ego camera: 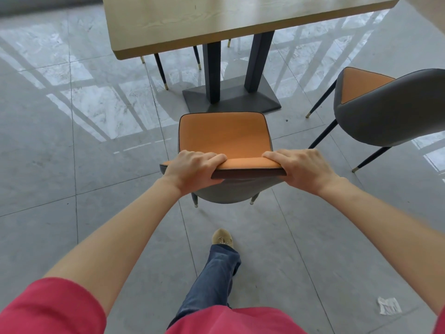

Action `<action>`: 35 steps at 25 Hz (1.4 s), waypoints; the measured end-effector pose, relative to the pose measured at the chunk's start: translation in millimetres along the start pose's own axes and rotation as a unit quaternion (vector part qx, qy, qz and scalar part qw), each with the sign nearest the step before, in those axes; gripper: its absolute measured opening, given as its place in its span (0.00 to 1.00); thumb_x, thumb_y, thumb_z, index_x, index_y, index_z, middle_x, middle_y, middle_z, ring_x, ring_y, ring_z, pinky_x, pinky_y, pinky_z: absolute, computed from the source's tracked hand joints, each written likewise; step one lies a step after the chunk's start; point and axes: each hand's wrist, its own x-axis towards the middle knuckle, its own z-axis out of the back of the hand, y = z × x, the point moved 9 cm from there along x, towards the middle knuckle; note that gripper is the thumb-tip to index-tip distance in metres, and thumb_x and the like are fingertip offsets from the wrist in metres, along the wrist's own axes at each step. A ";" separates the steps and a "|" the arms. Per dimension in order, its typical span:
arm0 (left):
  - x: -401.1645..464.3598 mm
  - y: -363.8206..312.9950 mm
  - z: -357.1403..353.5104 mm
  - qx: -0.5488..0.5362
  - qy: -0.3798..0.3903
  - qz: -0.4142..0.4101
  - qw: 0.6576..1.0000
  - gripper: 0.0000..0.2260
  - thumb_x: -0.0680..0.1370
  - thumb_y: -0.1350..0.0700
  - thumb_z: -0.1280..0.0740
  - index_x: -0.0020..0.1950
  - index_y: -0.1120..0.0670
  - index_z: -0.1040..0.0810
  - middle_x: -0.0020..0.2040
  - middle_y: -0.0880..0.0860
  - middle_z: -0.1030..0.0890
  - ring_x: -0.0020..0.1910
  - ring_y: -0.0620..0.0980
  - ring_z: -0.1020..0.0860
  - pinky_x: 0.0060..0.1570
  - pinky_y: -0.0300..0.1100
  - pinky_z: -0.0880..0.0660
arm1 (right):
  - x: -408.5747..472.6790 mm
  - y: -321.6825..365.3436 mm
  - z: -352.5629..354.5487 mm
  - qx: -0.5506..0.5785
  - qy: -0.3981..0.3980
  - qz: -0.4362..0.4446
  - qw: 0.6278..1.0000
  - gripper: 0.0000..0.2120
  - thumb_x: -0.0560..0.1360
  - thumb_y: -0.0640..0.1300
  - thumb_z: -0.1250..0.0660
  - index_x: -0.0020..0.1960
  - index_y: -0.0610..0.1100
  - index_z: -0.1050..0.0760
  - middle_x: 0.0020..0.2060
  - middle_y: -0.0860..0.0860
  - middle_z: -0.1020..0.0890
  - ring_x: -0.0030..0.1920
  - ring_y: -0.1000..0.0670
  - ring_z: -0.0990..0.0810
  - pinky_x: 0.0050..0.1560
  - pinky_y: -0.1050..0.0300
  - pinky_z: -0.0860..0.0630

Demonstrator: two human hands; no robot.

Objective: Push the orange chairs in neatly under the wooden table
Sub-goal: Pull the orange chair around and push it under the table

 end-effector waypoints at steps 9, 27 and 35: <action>-34.2 -40.8 -18.7 -0.073 0.075 -0.004 0.994 0.20 0.69 0.43 0.40 0.45 0.57 0.17 0.36 0.50 0.14 0.28 0.50 0.17 0.20 0.40 0.23 | -47.0 27.6 -14.6 0.012 0.020 -0.003 1.000 0.20 0.59 0.42 0.20 0.50 0.44 0.17 0.41 0.51 0.13 0.33 0.48 0.15 0.24 0.60 0.24; -152.7 56.9 -97.2 -0.412 0.324 0.710 0.470 0.24 0.79 0.49 0.37 0.72 0.59 0.34 0.61 0.59 0.25 0.54 0.56 0.24 0.45 0.47 0.24 | -75.9 -58.0 -130.0 0.159 0.529 -0.459 0.696 0.26 0.78 0.54 0.46 0.72 0.40 0.37 0.70 0.42 0.31 0.68 0.41 0.31 0.66 0.49 0.32; -170.5 74.4 -138.4 -0.402 0.386 0.702 0.443 0.31 0.76 0.43 0.35 0.75 0.57 0.39 0.69 0.59 0.28 0.62 0.58 0.25 0.52 0.48 0.27 | -106.7 -78.6 -162.8 0.228 0.569 -0.542 0.575 0.29 0.79 0.56 0.44 0.74 0.41 0.39 0.72 0.42 0.34 0.71 0.42 0.33 0.70 0.49 0.37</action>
